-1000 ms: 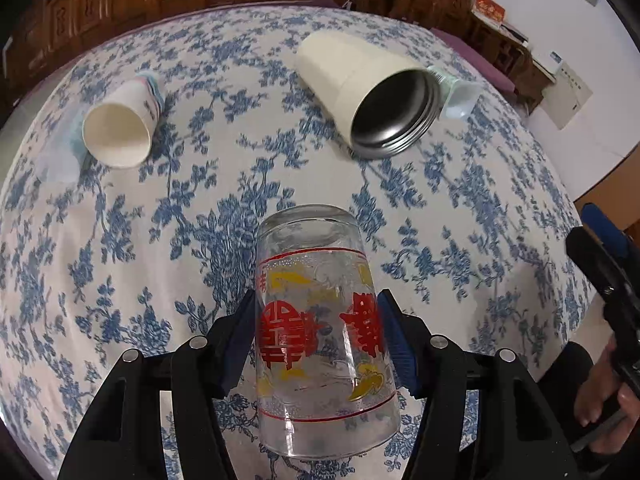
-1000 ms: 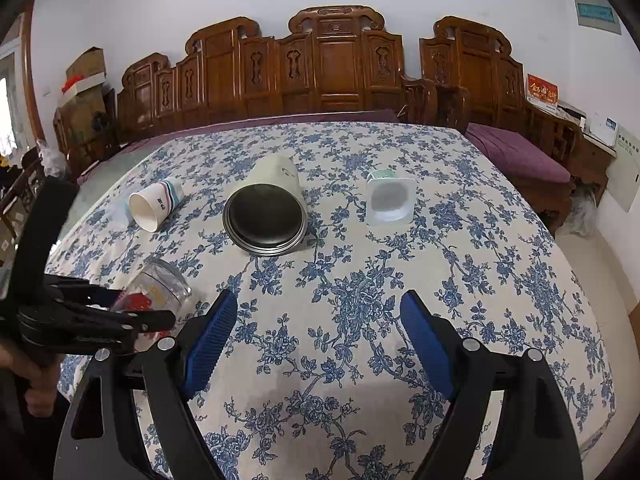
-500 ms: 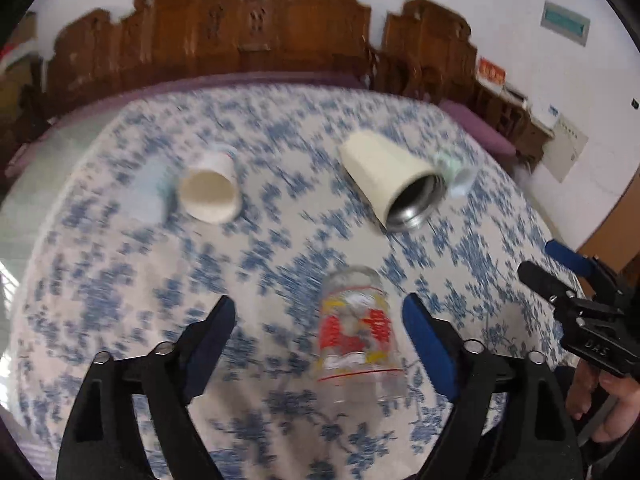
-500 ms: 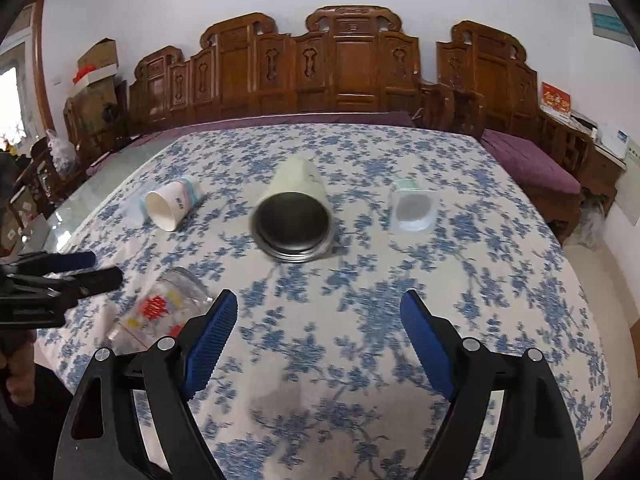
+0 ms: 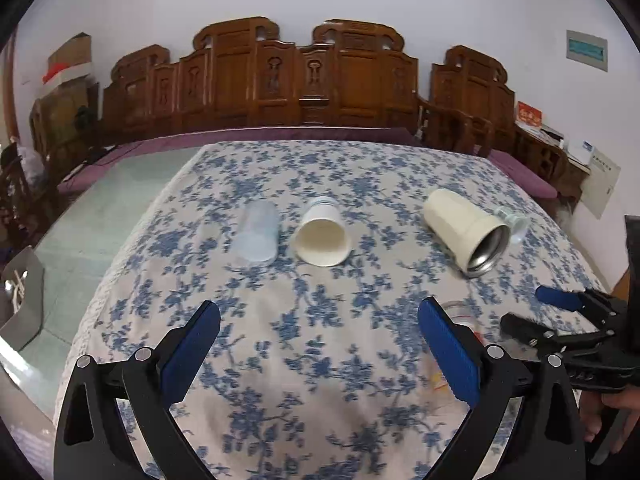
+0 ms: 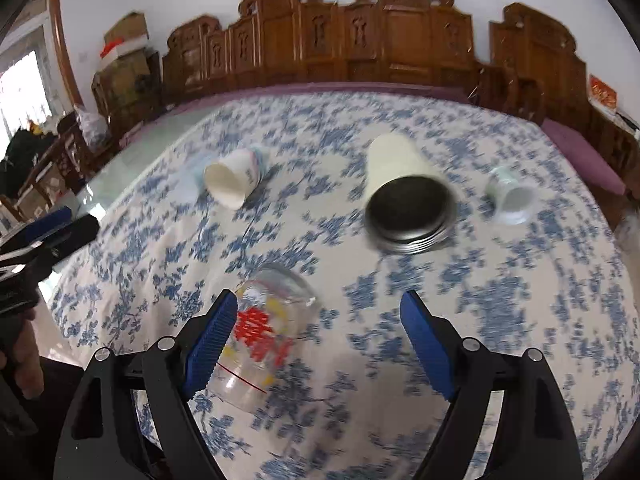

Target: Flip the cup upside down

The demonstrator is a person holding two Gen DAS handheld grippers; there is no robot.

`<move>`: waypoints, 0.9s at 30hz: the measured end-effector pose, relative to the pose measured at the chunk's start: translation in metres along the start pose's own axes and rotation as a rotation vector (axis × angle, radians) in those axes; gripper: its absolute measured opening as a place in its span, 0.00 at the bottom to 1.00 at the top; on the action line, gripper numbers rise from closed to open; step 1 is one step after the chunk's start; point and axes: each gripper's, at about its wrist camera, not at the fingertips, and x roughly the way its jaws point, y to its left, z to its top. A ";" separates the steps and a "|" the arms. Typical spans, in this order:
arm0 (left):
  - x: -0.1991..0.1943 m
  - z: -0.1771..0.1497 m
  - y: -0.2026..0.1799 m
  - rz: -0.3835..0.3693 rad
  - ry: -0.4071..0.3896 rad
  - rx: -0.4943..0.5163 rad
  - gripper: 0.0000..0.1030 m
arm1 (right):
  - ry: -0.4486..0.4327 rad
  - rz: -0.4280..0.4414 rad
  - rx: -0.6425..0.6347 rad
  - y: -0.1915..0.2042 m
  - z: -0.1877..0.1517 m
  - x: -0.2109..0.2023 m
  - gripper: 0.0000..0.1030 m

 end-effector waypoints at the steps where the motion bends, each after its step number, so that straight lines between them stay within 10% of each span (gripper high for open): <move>1: 0.000 -0.001 0.002 -0.003 0.002 -0.008 0.92 | 0.014 0.012 0.011 0.004 0.001 0.007 0.83; 15: 0.011 -0.004 0.026 0.005 0.020 -0.062 0.92 | 0.287 0.112 0.227 0.005 0.007 0.083 0.75; 27: 0.010 -0.003 0.029 -0.009 0.020 -0.083 0.92 | 0.345 0.121 0.217 0.008 0.019 0.095 0.61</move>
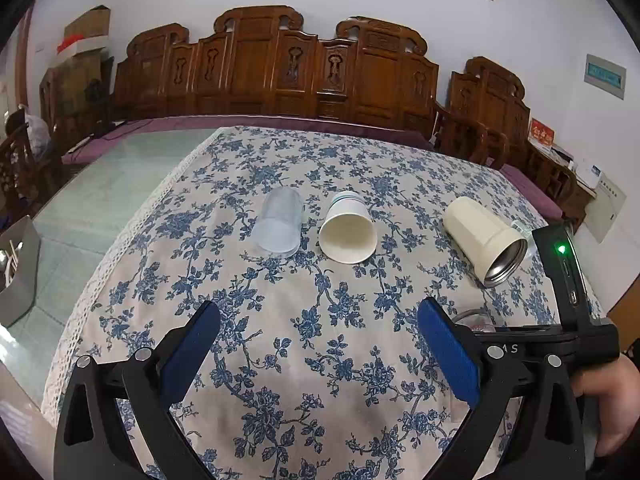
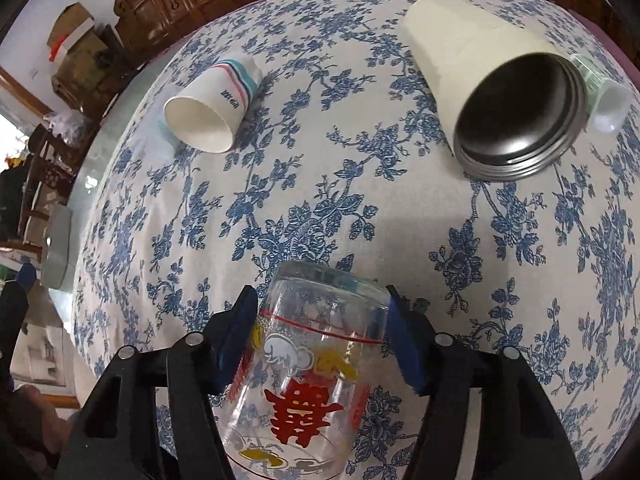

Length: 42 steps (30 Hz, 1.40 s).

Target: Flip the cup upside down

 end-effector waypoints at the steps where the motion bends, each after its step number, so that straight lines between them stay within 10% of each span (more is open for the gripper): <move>1: 0.000 0.000 0.000 -0.001 0.001 -0.002 0.92 | 0.003 0.013 -0.002 -0.001 -0.001 -0.001 0.59; 17: 0.006 -0.004 -0.008 -0.011 0.019 0.016 0.92 | -0.323 -0.081 -0.332 0.021 -0.018 -0.082 0.55; 42: 0.010 -0.008 -0.013 0.000 0.029 0.034 0.92 | -0.359 -0.103 -0.385 0.026 -0.032 -0.075 0.56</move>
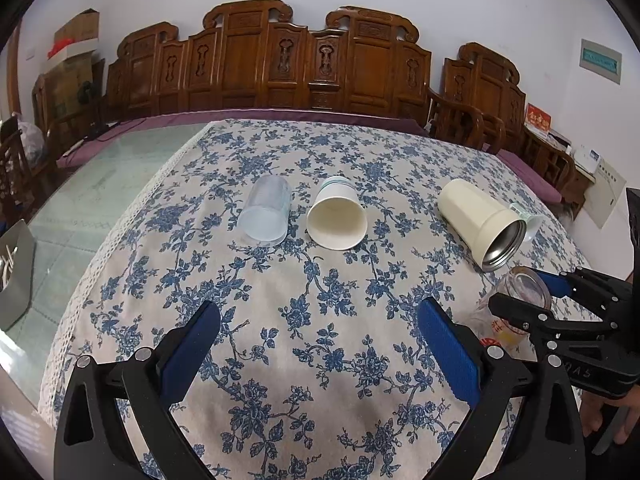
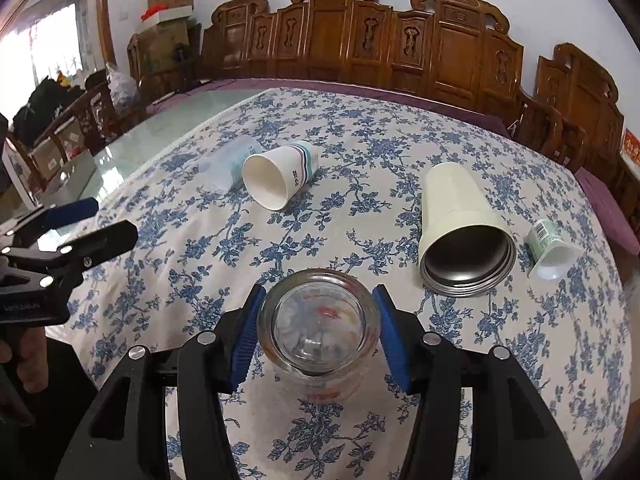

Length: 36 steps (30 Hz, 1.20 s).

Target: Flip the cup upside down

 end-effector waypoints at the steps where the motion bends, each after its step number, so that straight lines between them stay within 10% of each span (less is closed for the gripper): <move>1: 0.000 0.000 0.000 0.000 0.000 0.001 0.92 | -0.001 0.008 0.010 -0.002 -0.001 -0.001 0.56; 25: -0.047 -0.032 -0.047 0.031 0.010 0.106 0.92 | -0.139 -0.044 0.159 -0.025 -0.041 -0.094 0.97; 36: -0.101 -0.038 -0.067 -0.005 -0.041 0.080 0.92 | -0.236 -0.093 0.199 -0.024 -0.065 -0.159 0.97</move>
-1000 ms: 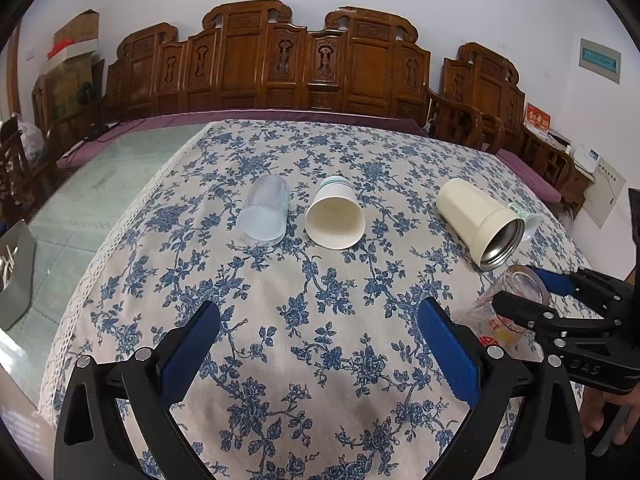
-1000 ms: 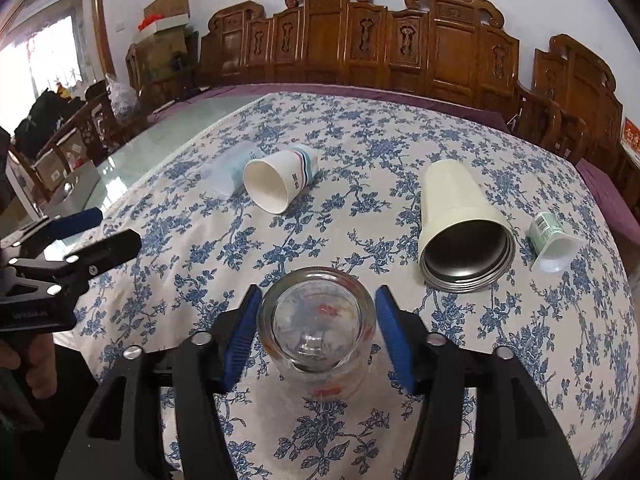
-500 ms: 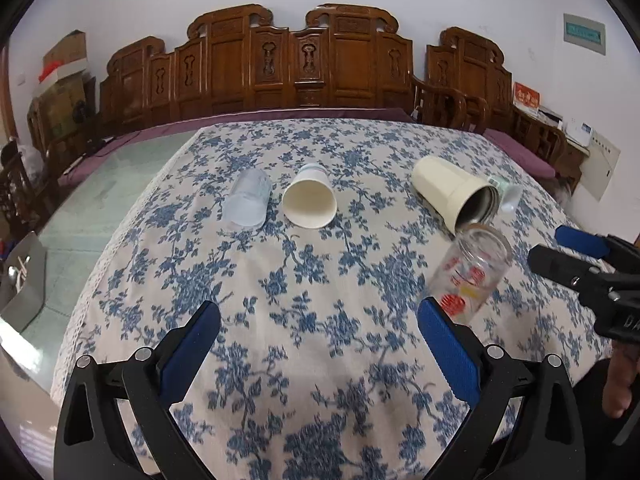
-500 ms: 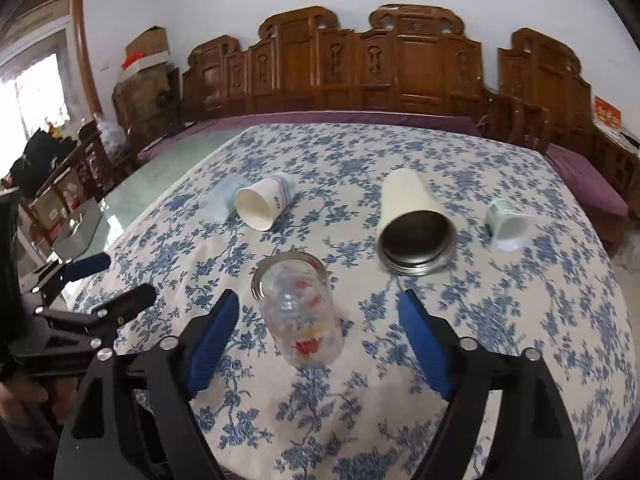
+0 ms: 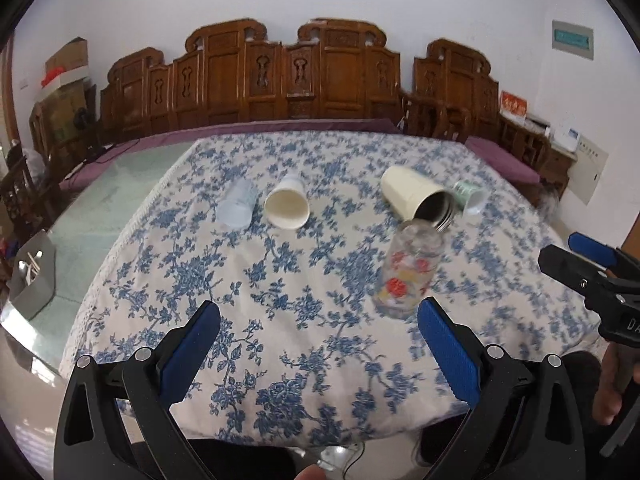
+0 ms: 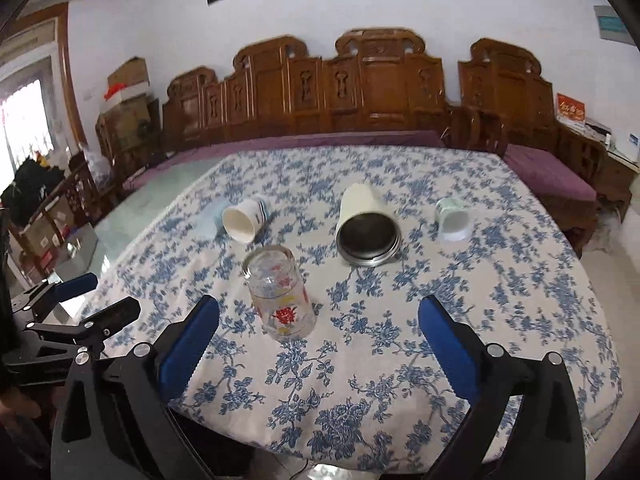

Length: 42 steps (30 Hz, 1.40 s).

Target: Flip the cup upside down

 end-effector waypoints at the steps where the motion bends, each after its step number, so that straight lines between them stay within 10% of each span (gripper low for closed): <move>1: -0.007 0.002 -0.002 -0.001 -0.013 -0.001 0.92 | -0.023 -0.005 -0.003 0.001 0.001 -0.011 0.97; 17: -0.120 0.017 -0.028 0.004 -0.223 0.008 0.92 | -0.243 -0.034 -0.028 0.014 0.009 -0.120 0.97; 42: -0.132 0.015 -0.030 -0.004 -0.260 -0.002 0.92 | -0.244 -0.031 -0.024 0.013 0.007 -0.123 0.97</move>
